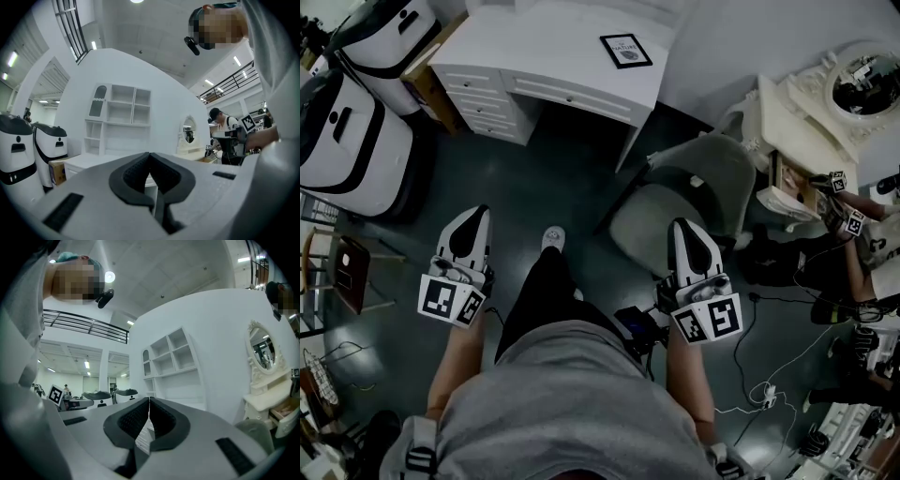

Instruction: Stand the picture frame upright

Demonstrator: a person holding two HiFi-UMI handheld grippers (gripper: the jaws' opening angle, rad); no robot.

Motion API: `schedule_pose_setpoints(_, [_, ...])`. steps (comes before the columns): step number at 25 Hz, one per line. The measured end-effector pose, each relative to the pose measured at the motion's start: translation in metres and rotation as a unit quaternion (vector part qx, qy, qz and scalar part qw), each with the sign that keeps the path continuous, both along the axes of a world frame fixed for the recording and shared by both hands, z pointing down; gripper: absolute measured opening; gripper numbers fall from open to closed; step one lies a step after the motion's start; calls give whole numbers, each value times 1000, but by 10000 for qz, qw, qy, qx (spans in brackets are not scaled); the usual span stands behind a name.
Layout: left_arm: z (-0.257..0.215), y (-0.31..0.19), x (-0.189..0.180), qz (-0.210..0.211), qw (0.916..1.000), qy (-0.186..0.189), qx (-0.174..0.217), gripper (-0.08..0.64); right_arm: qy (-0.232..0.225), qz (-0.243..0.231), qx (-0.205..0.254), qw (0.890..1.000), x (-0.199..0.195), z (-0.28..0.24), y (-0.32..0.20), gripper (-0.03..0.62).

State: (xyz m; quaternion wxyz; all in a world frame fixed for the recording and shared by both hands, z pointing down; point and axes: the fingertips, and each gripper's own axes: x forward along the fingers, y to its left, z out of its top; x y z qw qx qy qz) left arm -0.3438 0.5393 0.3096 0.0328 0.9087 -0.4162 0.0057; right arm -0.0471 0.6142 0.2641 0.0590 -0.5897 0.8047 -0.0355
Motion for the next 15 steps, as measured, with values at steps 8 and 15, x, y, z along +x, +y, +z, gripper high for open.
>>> schedule_pose_setpoints(8, [-8, -72, 29, 198, 9998, 3, 62, 6, 13, 80, -159, 9998, 19, 3, -57, 28])
schedule_pose_setpoints(15, [-16, -142, 40, 301, 9995, -29, 124, 6, -66, 90, -147, 9998, 24, -2, -124, 28])
